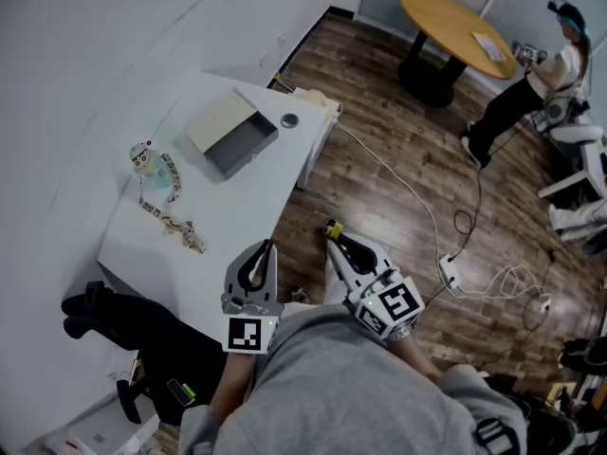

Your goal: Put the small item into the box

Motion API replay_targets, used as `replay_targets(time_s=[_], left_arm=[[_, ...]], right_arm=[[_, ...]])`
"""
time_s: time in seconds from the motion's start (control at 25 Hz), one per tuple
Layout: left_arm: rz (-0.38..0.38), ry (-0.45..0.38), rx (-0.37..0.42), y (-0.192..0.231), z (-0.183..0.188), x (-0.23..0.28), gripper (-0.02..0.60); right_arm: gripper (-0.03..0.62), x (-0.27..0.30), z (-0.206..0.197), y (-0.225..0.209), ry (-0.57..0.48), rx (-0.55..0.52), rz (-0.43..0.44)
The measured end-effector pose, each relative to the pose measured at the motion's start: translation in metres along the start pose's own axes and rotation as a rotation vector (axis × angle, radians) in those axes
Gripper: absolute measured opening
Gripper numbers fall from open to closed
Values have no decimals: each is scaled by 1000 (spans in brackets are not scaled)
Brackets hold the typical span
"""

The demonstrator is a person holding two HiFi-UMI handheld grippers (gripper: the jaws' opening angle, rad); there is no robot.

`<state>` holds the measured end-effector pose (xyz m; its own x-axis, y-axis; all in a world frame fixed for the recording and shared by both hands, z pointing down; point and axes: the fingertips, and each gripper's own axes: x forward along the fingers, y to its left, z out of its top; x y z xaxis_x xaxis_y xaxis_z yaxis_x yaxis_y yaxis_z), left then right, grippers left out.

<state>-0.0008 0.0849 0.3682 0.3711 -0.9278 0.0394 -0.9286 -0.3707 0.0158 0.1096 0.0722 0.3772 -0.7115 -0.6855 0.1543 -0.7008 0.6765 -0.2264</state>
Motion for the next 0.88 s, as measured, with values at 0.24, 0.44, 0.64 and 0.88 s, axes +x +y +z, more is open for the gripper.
replay_targets(time_s=[0.24, 0.44, 0.64, 0.88], left_arm=[[67, 2, 1, 17, 3, 19, 44], [135, 24, -16, 41, -2, 42, 44], [222, 17, -33, 67, 3, 70, 45], [324, 24, -40, 87, 9, 103, 44]], right_arm=[[69, 33, 9, -17, 24, -8, 71], [69, 74, 15, -36, 53, -6, 127], [69, 119, 29, -57, 82, -25, 202], [69, 158, 42, -84, 120, -25, 287]])
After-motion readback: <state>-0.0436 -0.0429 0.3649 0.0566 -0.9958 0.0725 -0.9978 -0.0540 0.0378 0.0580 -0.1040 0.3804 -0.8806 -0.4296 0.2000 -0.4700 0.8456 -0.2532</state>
